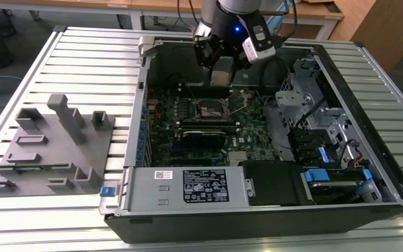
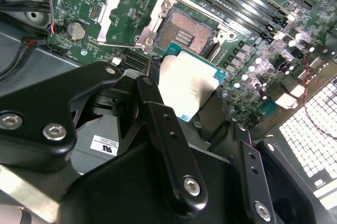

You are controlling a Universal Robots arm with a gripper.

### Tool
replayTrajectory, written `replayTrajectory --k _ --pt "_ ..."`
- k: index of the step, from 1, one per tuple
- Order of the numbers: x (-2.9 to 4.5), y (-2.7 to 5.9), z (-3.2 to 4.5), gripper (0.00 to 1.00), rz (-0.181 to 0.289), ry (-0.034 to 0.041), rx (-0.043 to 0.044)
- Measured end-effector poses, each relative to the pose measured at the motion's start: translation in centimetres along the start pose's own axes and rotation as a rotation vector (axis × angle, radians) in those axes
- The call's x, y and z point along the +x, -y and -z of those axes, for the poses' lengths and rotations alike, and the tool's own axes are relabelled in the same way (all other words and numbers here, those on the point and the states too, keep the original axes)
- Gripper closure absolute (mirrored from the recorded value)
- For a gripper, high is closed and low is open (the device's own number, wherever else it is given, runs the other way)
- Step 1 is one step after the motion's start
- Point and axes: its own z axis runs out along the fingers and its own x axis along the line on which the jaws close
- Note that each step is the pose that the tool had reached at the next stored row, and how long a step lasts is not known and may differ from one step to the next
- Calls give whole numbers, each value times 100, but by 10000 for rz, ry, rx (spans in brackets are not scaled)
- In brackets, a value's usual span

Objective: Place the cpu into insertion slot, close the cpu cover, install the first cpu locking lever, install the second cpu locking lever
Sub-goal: 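Place the cpu into insertion slot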

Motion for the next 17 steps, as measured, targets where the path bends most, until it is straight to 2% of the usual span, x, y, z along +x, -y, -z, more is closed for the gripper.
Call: replayTrajectory --k 8,17 --pt "-1 4 -47 46 0 0 0" --pt "-1 5 -51 46 -3 0 0"
